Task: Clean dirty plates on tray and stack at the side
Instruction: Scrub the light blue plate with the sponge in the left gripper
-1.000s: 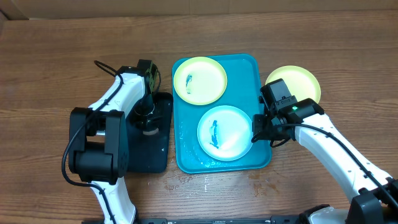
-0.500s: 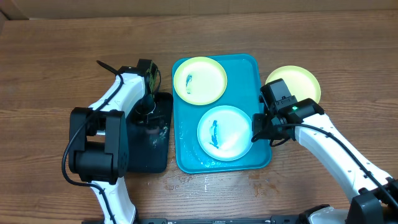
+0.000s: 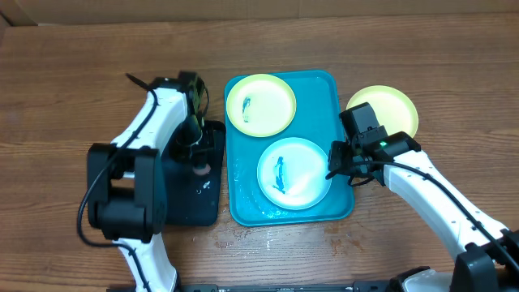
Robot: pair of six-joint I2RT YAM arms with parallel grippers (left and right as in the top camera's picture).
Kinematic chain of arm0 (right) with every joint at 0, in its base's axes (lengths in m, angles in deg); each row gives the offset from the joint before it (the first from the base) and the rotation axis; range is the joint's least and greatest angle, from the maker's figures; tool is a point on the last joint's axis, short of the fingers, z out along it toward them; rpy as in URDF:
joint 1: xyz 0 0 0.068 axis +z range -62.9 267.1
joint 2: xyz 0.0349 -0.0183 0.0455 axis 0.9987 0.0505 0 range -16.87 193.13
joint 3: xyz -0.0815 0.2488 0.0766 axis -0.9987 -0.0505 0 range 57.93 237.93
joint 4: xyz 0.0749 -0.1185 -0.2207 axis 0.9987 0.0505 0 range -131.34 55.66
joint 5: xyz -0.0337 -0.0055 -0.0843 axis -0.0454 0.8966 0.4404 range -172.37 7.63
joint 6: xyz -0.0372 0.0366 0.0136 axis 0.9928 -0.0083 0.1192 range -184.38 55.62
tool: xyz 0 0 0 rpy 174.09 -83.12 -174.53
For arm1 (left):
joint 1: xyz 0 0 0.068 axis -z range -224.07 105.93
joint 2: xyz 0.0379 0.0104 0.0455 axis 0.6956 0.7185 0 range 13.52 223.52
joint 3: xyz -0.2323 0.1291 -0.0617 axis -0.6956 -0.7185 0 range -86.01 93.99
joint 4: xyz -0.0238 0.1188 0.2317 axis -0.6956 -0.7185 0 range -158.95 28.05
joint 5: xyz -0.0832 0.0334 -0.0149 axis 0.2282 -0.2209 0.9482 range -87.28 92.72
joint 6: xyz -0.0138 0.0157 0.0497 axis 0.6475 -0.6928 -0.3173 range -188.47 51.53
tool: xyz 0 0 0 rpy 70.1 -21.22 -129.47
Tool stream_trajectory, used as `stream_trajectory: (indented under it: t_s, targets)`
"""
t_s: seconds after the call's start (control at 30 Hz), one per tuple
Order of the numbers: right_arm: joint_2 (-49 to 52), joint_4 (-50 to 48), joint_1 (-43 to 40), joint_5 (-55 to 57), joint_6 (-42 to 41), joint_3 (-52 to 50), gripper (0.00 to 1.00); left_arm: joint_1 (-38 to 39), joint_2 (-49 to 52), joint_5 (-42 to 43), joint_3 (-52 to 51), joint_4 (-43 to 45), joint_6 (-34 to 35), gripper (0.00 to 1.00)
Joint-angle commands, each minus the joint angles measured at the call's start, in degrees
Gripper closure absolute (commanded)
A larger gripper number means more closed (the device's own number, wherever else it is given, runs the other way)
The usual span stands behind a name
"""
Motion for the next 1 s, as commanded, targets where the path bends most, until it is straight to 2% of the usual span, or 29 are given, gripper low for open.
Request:
stream_trajectory:
  t_s: [0.0,0.1,0.27,0.37,0.53,0.63,0.77,0.97]
  targets:
    - [2.4,-0.3,-0.2,-1.7,6.6,-0.4,0.67,2.0,-7.6,4.8,4.0,-1.0,-2.6,0.96]
    - [5.2,-2.4,-0.2,-7.8,11.8,-0.4,0.66,5.1,-11.0,5.7,4.0,-0.6,-1.8,0.96]
    - [10.3,-5.4,-0.2,-6.3,11.0,-0.4,0.65,10.8,-10.3,6.1,3.8,0.9,2.4,0.96]
    - [13.9,-6.0,-0.2,-4.5,9.6,-0.4,0.66,15.1,-9.4,9.3,2.1,4.8,3.8,0.96]
    - [17.5,-6.0,-0.2,-7.5,9.6,-0.4,0.88,22.4,-7.9,10.1,-1.2,12.4,7.7,0.96]
    - [17.4,-5.8,-0.2,-7.6,9.6,-0.4,0.96,25.6,-6.2,9.7,-3.4,16.6,11.1,0.96]
    - [17.4,-5.2,-0.2,-7.6,9.6,-0.4,0.96,26.6,-2.7,11.1,-5.3,21.2,15.8,0.96]
    - [17.4,-5.1,-0.2,-7.6,9.6,-0.4,0.96,26.6,5.0,17.7,-5.4,24.3,17.1,0.96]
